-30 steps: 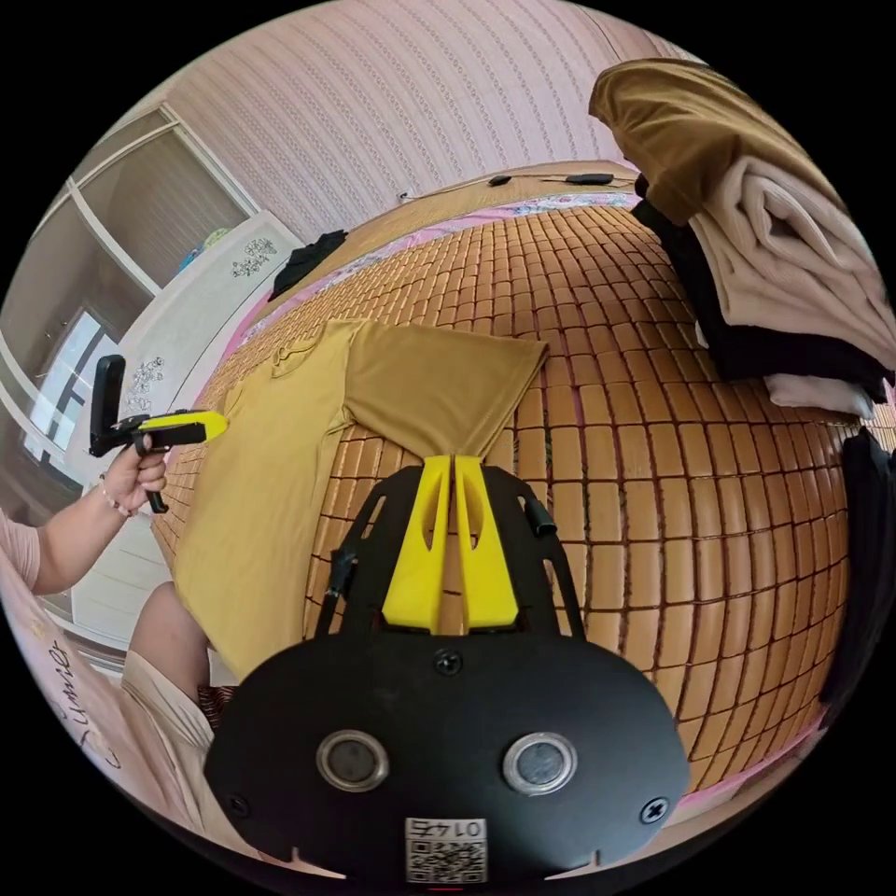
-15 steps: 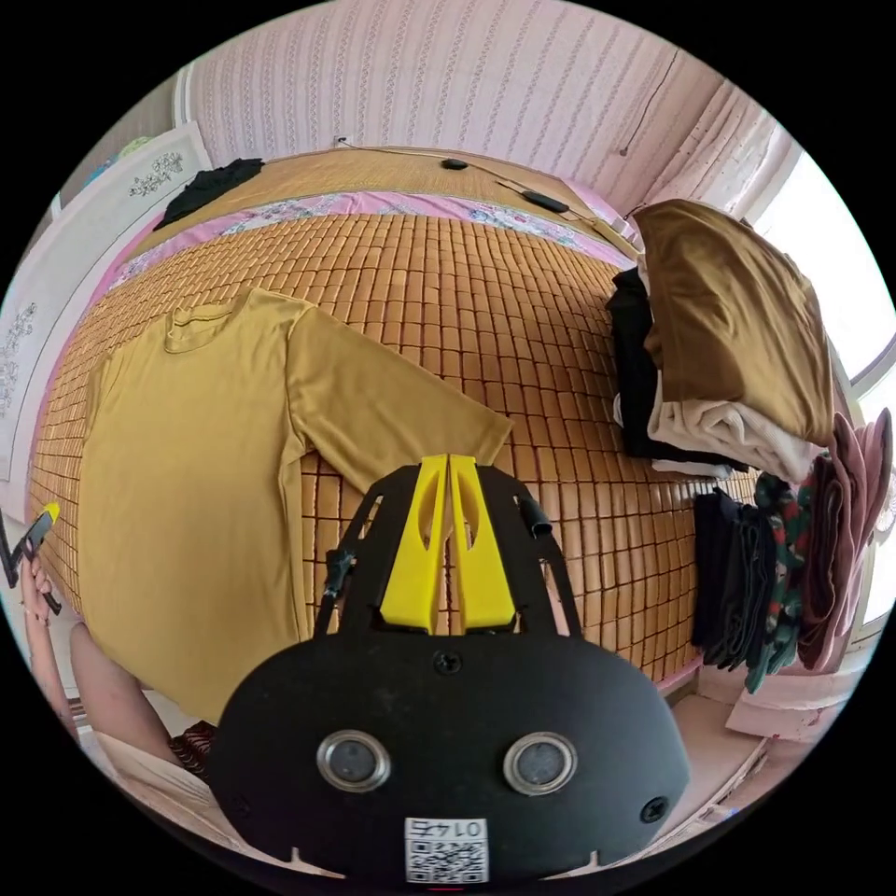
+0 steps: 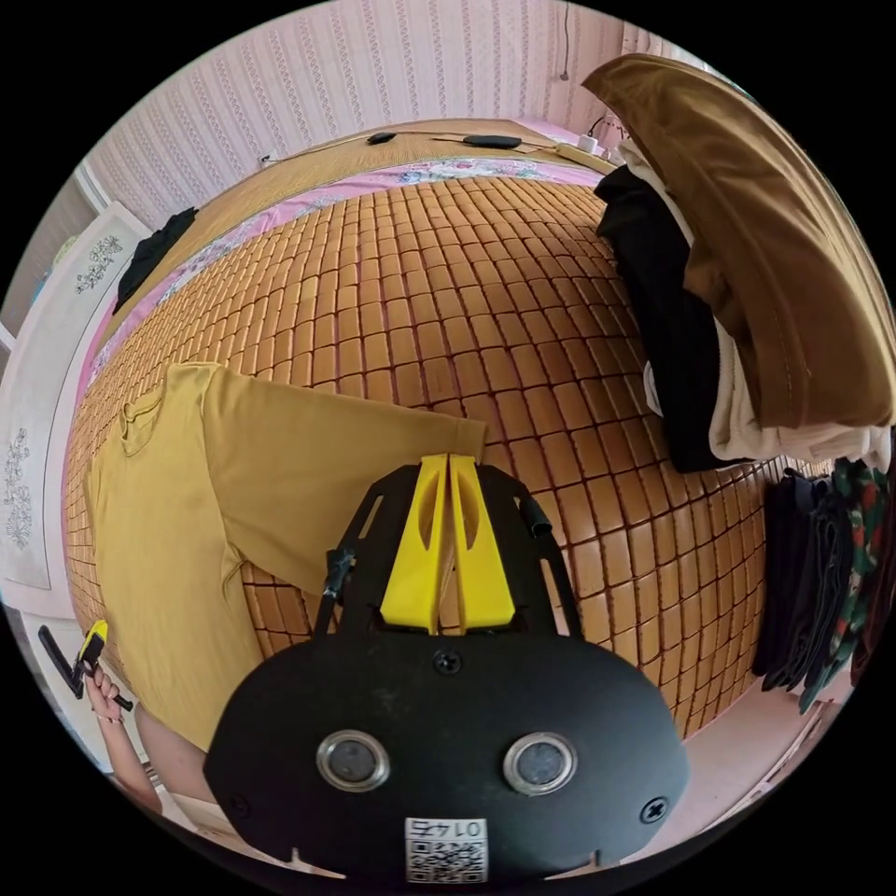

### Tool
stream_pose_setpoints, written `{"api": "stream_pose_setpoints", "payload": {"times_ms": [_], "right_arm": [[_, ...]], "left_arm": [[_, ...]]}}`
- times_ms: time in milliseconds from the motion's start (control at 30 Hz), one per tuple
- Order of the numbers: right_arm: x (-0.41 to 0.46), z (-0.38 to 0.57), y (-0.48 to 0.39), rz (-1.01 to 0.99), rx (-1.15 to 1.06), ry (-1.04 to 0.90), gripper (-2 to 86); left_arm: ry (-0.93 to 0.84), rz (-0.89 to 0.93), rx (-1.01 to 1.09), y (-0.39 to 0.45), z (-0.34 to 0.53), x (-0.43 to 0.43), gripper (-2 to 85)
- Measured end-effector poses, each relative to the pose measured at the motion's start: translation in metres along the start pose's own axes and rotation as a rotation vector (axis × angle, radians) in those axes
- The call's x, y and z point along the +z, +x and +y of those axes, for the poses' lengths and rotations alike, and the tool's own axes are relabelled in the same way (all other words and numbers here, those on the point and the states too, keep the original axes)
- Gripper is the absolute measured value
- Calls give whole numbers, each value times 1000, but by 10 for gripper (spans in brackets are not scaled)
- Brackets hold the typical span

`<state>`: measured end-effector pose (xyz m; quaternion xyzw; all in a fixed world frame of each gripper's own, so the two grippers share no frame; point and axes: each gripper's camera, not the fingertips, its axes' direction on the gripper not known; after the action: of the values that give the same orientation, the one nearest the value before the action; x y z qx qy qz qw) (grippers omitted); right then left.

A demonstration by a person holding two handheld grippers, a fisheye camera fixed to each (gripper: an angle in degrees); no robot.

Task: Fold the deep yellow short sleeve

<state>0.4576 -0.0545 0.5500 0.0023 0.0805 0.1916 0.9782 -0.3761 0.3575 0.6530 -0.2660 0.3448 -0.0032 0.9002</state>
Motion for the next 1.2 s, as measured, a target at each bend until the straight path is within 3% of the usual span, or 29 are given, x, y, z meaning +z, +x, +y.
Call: {"api": "stream_pose_setpoints", "payload": {"times_ms": [200,267,433,500,700,867,1033,1200], "right_arm": [[-21,-18,-31,-87,-65,75,9],[-22,-33,-95,-210,-241,56,18],[-1,-27,-381,-489,-872,-139,58],[12,-9,-464,-522,-1009,-193,69],[80,39,-621,-312,-1137,-242,86],[85,53,-622,-159,-1093,-95,2],[29,20,-470,-504,-829,23,5],[66,8,-341,-368,-668,-92,31]], "left_arm": [[72,-97,-89,-34,1,-22,-5],[91,-134,-116,-47,1,-27,-4],[152,-93,-211,-79,-1,-25,1],[148,-94,-205,-79,-5,-19,4],[115,-157,-116,-70,-11,-3,-6],[113,-152,-70,-72,-11,-5,-4],[163,-59,-60,-74,-3,-23,6],[160,-7,11,-71,-4,-35,9]]}}
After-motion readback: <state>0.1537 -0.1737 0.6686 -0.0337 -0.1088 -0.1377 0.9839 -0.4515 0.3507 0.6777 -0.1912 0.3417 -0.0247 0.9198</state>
